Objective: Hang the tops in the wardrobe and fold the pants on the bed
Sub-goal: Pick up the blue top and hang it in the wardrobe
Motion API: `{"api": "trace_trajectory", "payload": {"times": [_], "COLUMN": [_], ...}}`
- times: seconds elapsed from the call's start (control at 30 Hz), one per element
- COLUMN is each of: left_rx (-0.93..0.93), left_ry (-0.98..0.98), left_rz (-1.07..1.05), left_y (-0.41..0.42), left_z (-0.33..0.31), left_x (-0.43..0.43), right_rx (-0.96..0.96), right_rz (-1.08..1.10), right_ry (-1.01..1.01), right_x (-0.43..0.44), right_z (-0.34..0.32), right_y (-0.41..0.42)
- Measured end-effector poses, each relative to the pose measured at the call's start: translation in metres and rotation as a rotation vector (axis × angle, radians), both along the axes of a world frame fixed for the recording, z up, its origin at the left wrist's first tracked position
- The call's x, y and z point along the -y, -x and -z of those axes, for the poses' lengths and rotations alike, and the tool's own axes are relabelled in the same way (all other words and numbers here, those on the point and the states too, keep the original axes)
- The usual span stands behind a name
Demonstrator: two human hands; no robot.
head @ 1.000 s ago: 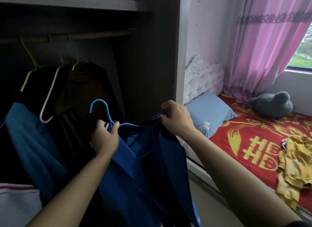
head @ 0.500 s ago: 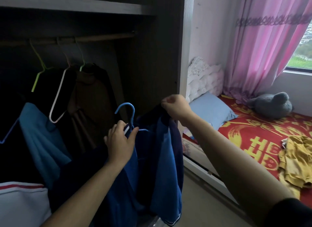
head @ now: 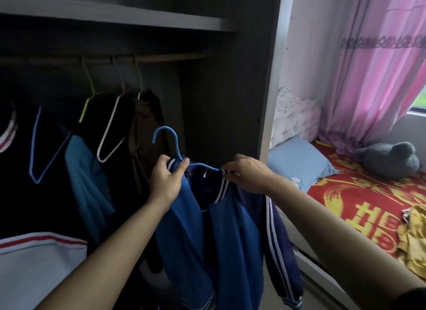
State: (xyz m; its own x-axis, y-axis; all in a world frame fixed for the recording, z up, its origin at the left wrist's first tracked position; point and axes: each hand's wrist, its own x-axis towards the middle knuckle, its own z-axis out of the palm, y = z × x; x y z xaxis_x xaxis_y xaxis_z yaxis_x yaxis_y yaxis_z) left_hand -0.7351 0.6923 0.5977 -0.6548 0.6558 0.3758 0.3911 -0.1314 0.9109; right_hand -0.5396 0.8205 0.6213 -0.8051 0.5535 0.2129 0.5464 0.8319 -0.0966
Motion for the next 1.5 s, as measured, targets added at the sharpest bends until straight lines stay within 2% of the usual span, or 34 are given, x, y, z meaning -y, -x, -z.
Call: {"api": "trace_trajectory", "payload": {"times": [0.13,0.27,0.37,0.4,0.5,0.53,0.57,0.7,0.8,0.9,1.0,1.13,1.3,1.4,1.5], "left_rx": [0.074,0.085,0.206,0.183,-0.307,-0.434,-0.485,-0.347,-0.439,-0.568,-0.528,-0.563,-0.551,-0.537,-0.543], "left_ry": [-0.008,0.022,0.015,0.002,0.023,0.034,0.042,0.088,0.082,0.021,-0.064,-0.106,-0.142,-0.143,-0.039], "left_rz": [0.077,0.184,0.337,0.347,0.285,0.253,0.226,0.258,0.162,0.181,0.223,0.213,0.232,0.238,0.285], "left_y": [0.004,0.004,0.017,0.025,0.049,0.058,0.064,0.09,0.089,0.075,0.062,0.036,0.031,0.043,0.066], "left_z": [-0.006,-0.021,-0.044,-0.05,-0.049,-0.045,-0.044,-0.048,-0.053,-0.062,-0.073,-0.084,-0.098,-0.1,-0.088], "left_x": [-0.008,-0.014,-0.011,-0.009,0.003,0.005,0.007,0.003,-0.008,-0.016,-0.029,-0.054,-0.096,-0.121,-0.147], "right_rx": [-0.152,-0.222,-0.373,-0.41,-0.485,-0.513,-0.539,-0.613,-0.65,-0.651,-0.594,-0.523,-0.463,-0.421,-0.397], "right_rz": [0.004,0.0,0.104,0.153,0.303,0.349,0.388,0.458,0.475,0.498,0.544,0.602,0.625,0.634,0.614], "right_ry": [-0.055,-0.146,-0.12,-0.138,-0.25,-0.307,-0.36,-0.473,-0.538,-0.582,-0.607,-0.67,-0.683,-0.677,-0.694], "right_x": [0.0,0.005,0.013,0.015,0.017,0.017,0.017,0.02,0.029,0.039,0.051,0.065,0.043,0.017,-0.011], "right_z": [0.004,0.003,-0.007,-0.012,-0.028,-0.034,-0.039,-0.059,-0.071,-0.081,-0.095,-0.11,-0.115,-0.113,-0.113], "right_y": [-0.006,-0.014,-0.022,-0.025,-0.035,-0.039,-0.044,-0.053,-0.054,-0.058,-0.069,-0.084,-0.065,-0.047,-0.03]}}
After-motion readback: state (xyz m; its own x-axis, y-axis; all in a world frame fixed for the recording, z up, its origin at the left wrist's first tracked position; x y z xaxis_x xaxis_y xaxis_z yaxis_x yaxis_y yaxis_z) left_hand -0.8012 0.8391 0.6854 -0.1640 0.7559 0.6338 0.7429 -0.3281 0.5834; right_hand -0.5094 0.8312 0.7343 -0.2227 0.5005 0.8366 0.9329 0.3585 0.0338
